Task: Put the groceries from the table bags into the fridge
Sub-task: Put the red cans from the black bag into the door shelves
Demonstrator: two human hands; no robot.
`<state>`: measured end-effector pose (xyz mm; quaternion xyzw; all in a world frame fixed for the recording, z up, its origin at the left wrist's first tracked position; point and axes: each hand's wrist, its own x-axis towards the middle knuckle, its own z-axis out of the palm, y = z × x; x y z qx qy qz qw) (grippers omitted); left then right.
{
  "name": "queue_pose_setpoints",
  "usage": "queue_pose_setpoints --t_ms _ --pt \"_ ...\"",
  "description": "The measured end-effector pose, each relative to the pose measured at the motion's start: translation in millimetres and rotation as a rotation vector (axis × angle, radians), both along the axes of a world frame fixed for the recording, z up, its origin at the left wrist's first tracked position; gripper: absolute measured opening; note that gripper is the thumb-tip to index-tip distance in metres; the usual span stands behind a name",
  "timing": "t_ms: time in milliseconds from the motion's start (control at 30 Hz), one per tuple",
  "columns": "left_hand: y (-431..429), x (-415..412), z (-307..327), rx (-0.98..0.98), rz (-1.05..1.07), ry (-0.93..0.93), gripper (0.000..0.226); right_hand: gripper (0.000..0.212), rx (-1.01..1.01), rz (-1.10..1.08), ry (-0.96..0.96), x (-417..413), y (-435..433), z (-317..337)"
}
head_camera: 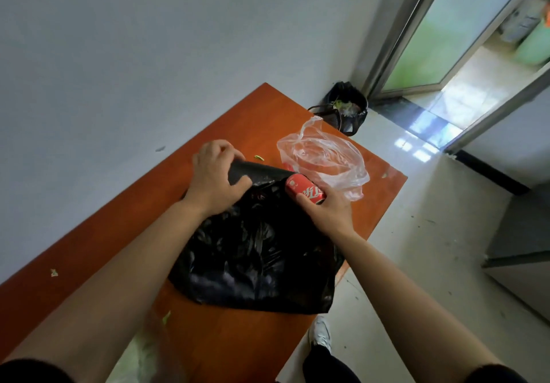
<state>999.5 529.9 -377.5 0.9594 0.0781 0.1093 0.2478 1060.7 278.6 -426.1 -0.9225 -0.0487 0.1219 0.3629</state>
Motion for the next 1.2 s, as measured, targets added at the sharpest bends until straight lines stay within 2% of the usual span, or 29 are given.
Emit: queue_pose_setpoints --t_ms 67,100,167,200,267,367,500,633,700,800,933,1033,1133,1200 --pt "-14.4 6.0 -10.3 0.027 -0.108 -0.057 0.032 0.067 0.003 -0.017 0.023 1.8 -0.2 -5.3" --pt "-19.7 9.3 -19.5 0.041 -0.195 0.02 0.031 0.067 0.001 -0.012 0.022 3.9 -0.1 -6.5" --pt "-25.1 16.3 -45.8 0.158 -0.356 0.307 0.024 0.069 0.003 0.006 0.006 6.9 -0.9 -5.6" --pt "-25.4 20.4 -57.4 0.24 -0.384 0.453 0.031 0.07 0.001 0.019 0.002 7.5 -1.9 -4.3" --pt "-22.4 32.0 -74.8 0.315 -0.354 0.656 0.062 0.069 -0.011 0.043 0.008 6.5 -4.9 -1.6" --pt "-21.5 54.8 -89.2 0.365 -0.274 0.747 0.082 0.07 -0.014 0.077 -0.015 1.3 -11.4 2.5" --pt "-27.0 75.9 -108.8 0.413 -0.228 0.768 0.087 0.068 -0.025 0.137 -0.03 -5.9 -17.9 0.3" --pt "-40.6 64.9 -119.5 0.303 -0.158 0.845 0.081 0.064 -0.026 0.057 -0.033 -5.6 -14.6 -1.5" --pt "-42.3 46.2 -122.3 0.216 -0.119 0.87 0.084 0.056 0.016 -0.019 0.067 -0.4 -12.1 2.5" --pt "-42.3 15.9 -123.3 0.22 -0.133 0.867 0.09 0.044 0.141 -0.137 0.259 10.6 -8.9 5.0" --pt "-43.3 -9.9 -126.4 0.26 -0.124 0.813 0.089 0.057 0.156 -0.22 0.409 25.4 -6.0 3.6" --pt "-37.7 -15.9 -123.1 0.209 -0.098 0.797 0.082 0.065 0.039 -0.121 0.403 27.4 -2.7 5.4" --pt "-30.1 -14.9 -114.2 0.115 -0.012 0.665 0.078 0.061 -0.085 0.037 0.289 15.4 -0.8 7.0" --pt "-26.6 -9.9 -107.0 0.017 0.048 0.594 0.074 0.06 -0.095 0.151 0.34 7.7 -1.4 9.1"
